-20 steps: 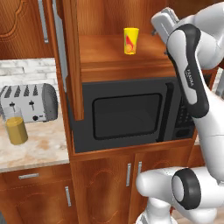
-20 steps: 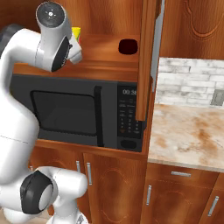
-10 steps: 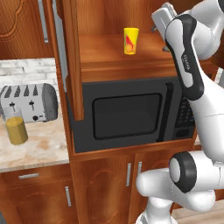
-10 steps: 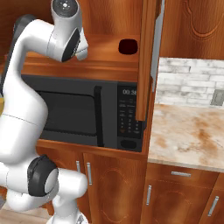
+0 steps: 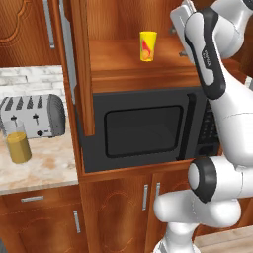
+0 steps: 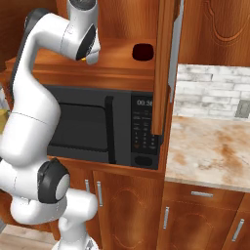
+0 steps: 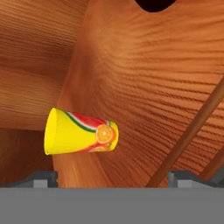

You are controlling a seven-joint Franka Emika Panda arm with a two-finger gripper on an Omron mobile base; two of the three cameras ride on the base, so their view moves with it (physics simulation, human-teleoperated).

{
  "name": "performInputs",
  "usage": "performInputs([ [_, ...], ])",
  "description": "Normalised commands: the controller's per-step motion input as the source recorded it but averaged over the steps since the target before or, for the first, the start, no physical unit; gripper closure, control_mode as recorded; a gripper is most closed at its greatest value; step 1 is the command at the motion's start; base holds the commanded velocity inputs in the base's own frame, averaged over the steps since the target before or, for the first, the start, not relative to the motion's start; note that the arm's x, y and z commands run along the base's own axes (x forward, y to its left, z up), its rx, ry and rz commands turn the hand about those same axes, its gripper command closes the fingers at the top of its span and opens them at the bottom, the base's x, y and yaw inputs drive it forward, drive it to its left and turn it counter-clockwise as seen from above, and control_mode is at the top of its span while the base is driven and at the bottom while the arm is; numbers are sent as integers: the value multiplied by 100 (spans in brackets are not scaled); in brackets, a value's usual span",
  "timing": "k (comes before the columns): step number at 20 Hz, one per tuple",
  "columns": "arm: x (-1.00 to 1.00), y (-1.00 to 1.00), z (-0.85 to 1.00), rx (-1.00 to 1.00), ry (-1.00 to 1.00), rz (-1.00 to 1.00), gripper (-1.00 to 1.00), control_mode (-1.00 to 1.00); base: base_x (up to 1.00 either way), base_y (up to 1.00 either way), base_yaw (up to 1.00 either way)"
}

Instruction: There is a tray on the dining counter. Grab the cup, mug, and pitcher and place them on the tray. The pitcher may be placed next to the tray if it cannot fit the tray.

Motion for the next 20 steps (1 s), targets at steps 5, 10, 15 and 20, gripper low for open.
performInputs([
  [5,23,7,0,1,0,0,-100,-100,0,0,0],
  [10,29,9,0,1,0,0,-100,-100,0,0,0],
  [15,36,11,0,1,0,0,-100,-100,0,0,0],
  [20,21,9,0,1,0,0,-100,-100,0,0,0],
])
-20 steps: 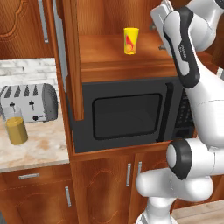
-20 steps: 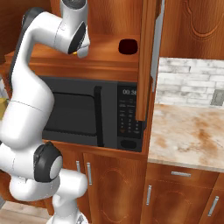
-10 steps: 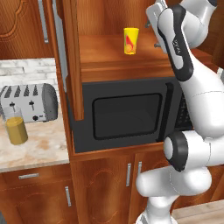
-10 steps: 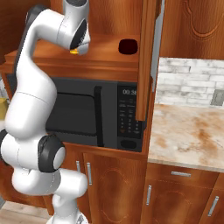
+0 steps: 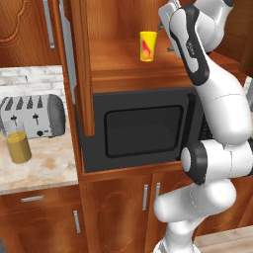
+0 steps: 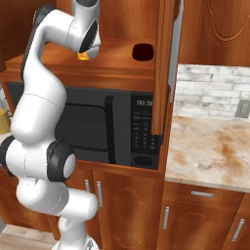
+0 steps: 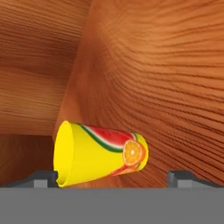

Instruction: There is a tray on the dining counter. Grab the cup, mug, and pitcher and place them on the tray. The pitcher may be placed next to the tray if it cannot fit the tray.

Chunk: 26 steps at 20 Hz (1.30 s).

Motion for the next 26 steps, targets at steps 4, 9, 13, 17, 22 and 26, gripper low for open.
performInputs([
  [4,15,11,0,1,0,0,-100,-100,0,0,0],
  [9,18,8,0,1,0,0,-100,-100,0,0,0],
  [13,22,12,-2,1,1,0,-100,-100,0,0,0],
  [17,16,9,-2,2,4,0,-100,-100,0,0,0],
  [22,13,7,-4,2,6,0,-100,-100,0,0,0],
  [26,13,5,-3,3,7,0,-100,-100,0,0,0],
])
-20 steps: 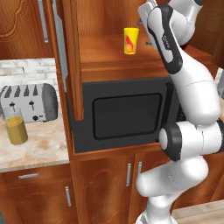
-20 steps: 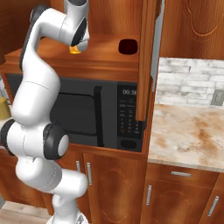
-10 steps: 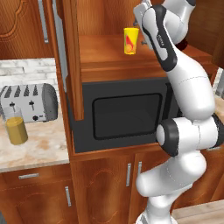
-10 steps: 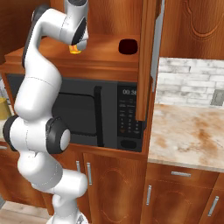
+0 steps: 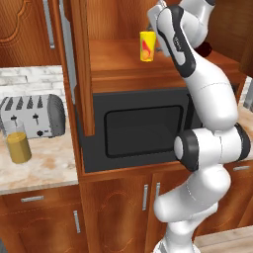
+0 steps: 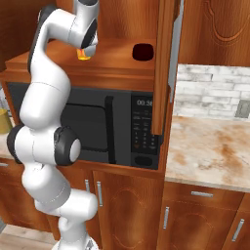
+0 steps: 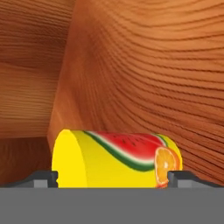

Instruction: There is a tray on the dining counter. Grab the cup, mug, and pitcher and place them on the tray. The pitcher may be placed next to the tray if it cannot fit the tray.

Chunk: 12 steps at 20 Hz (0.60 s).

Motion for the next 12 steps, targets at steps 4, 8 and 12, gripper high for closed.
performInputs([
  [4,10,3,-1,3,7,0,-100,-100,0,0,0],
  [8,7,1,0,3,7,0,-100,-100,0,0,0],
  [12,0,3,-14,0,7,0,-100,-100,0,0,0],
])
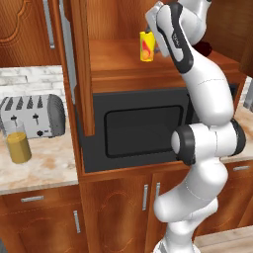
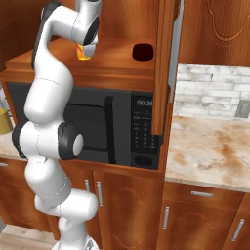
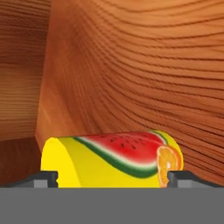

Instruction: There is a tray on the dining counter. Grab the cup, mug, and pitcher and place them on the tray. The pitcher may be placed next to the tray if it cannot fit the tray.

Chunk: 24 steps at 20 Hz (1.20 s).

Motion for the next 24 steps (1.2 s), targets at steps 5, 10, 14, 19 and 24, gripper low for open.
performInputs([
  [5,0,1,-21,0,1,0,-100,-100,0,0,0],
  [10,1,0,-3,0,0,0,100,-100,0,0,0],
  [14,0,0,0,0,0,0,100,-100,0,0,0],
  [19,0,0,-1,0,0,-1,100,-100,0,0,0],
  [24,0,-1,-7,0,-2,-8,100,-100,0,0,0],
])
